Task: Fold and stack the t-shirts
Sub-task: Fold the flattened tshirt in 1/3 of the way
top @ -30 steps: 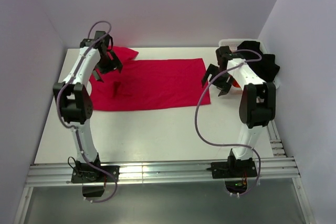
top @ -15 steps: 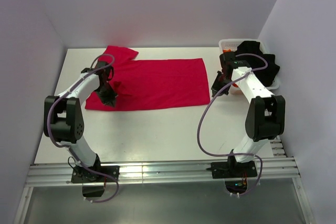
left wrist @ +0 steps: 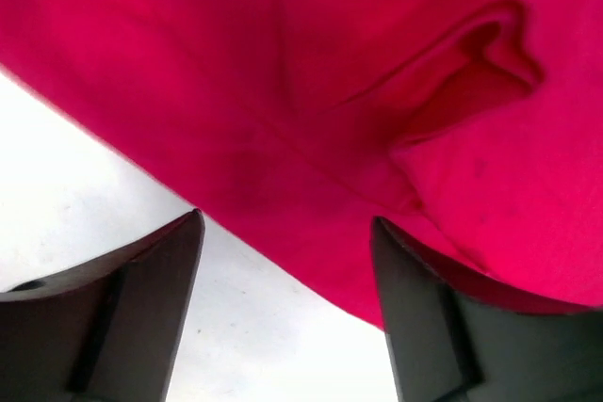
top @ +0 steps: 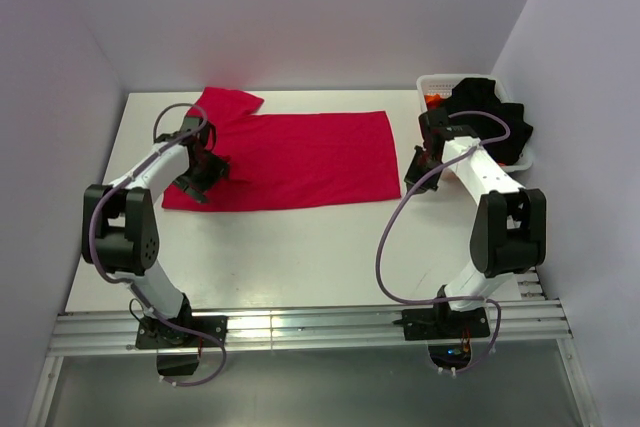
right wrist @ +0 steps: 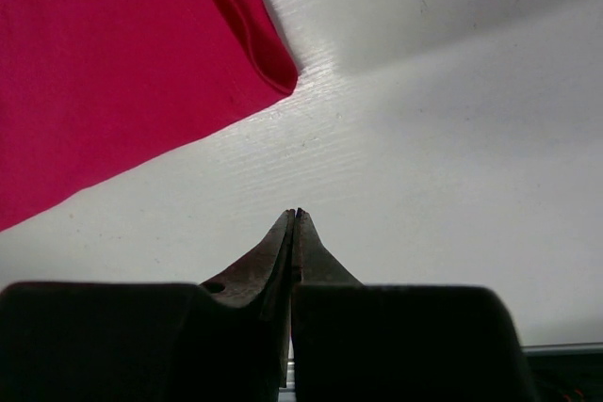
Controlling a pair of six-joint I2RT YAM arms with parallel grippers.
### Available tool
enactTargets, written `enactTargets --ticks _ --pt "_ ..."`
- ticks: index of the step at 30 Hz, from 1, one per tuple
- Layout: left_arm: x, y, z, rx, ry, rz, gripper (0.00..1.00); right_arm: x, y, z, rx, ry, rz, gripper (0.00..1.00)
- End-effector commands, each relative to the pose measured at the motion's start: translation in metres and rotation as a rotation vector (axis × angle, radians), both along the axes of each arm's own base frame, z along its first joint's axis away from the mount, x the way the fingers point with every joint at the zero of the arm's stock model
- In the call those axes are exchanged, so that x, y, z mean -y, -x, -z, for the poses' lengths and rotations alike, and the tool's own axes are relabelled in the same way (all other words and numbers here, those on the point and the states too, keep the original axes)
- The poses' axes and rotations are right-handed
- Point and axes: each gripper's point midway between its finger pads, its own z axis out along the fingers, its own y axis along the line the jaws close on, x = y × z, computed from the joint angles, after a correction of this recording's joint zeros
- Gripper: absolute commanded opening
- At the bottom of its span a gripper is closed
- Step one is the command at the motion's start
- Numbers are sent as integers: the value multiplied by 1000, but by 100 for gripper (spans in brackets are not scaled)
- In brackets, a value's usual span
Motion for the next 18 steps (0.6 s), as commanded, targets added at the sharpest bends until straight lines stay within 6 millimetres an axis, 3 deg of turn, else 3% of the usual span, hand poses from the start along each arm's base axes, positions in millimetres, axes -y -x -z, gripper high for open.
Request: enactTargets --ticks 1,6,12,18 --pt "2 -4 -5 110 84 -227 74 9 0 -10 48 38 -14 0" --pt "0 -2 -3 133 131 -406 70 12 8 -10 41 55 -24 0" --pt "-9 -20 -17 215 152 -504 76 12 20 -2 20 50 -37 0" --pt "-24 -25 -9 238 171 -625 80 10 25 0 12 42 -48 0"
